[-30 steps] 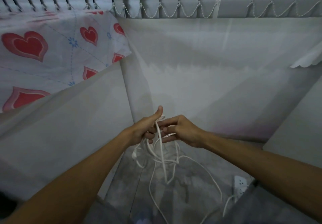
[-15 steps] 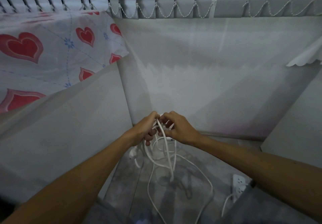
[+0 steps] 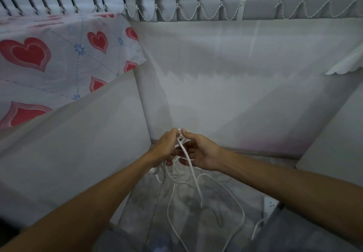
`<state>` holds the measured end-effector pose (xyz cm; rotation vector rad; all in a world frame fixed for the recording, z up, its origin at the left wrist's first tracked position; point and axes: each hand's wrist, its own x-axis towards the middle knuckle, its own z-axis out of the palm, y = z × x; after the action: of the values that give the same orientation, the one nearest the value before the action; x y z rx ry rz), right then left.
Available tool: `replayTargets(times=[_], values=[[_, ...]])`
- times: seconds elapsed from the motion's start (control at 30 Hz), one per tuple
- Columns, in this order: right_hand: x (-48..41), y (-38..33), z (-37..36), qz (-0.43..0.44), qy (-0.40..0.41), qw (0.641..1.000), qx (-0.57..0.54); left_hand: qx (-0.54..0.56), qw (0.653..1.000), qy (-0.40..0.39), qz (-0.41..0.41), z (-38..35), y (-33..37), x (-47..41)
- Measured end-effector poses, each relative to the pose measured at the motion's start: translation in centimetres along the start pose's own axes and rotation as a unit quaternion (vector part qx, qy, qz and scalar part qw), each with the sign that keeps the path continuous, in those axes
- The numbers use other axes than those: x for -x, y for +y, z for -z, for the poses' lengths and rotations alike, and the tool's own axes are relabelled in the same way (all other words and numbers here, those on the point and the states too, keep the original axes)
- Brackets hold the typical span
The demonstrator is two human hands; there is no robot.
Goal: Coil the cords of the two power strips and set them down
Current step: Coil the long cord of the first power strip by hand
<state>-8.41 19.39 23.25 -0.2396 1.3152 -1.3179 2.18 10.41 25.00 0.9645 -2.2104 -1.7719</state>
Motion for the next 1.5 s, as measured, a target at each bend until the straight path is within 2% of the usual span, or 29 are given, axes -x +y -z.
replayTargets(times=[0.2,0.27,0.33,0.4,0.53,0.63,0.7,0.8,0.97,1.17,1.3,1.4,1.5], values=[[-0.8,-0.2,0.1,0.014,-0.015,0.997,-0.078,0.029,0.998,-0.040,-0.032,-0.3,0.4,0.3],[-0.9,-0.5,-0.1,0.007,-0.014,0.997,-0.070,-0.005,0.998,-0.028,-0.053,-0.5,0.5,0.2],[-1.1,-0.4,-0.1,0.002,0.006,0.999,-0.042,-0.092,0.994,0.011,-0.061,-0.3,0.1,-0.3],[-1.1,-0.2,0.2,-0.009,0.043,0.999,-0.022,-0.143,0.989,0.006,-0.039,0.3,-0.4,-0.9],[-1.3,-0.4,1.7,-0.035,0.059,0.991,-0.111,-0.075,0.996,-0.036,0.038,1.9,-0.7,-1.1],[-1.7,-1.2,3.8,-0.047,0.105,0.992,-0.047,-0.046,0.996,-0.033,0.068,3.7,-0.9,-1.1],[-1.3,-2.3,5.2,-0.058,0.104,0.992,-0.033,-0.055,0.992,-0.058,0.096,4.5,-1.4,-1.0],[-0.6,-3.8,6.5,-0.059,0.074,0.995,-0.016,-0.124,0.978,-0.108,0.127,3.8,-2.0,-0.9],[0.2,-5.0,5.7,-0.040,0.034,0.997,-0.050,-0.158,0.946,-0.214,0.186,0.7,-3.1,-1.4],[0.4,-5.1,4.0,-0.006,0.036,0.998,-0.056,-0.280,0.895,-0.254,0.238,-2.0,-5.2,-1.8],[0.5,-5.0,3.4,0.021,0.052,0.996,-0.076,-0.321,0.869,-0.280,0.253,-2.8,-5.0,-1.4],[0.5,-4.6,3.1,0.046,0.072,0.995,-0.046,-0.310,0.883,-0.265,0.233,-2.2,-3.3,-1.5],[0.5,-4.0,2.6,0.051,0.071,0.996,-0.020,-0.191,0.955,-0.142,0.177,-1.0,-1.4,-1.6]])
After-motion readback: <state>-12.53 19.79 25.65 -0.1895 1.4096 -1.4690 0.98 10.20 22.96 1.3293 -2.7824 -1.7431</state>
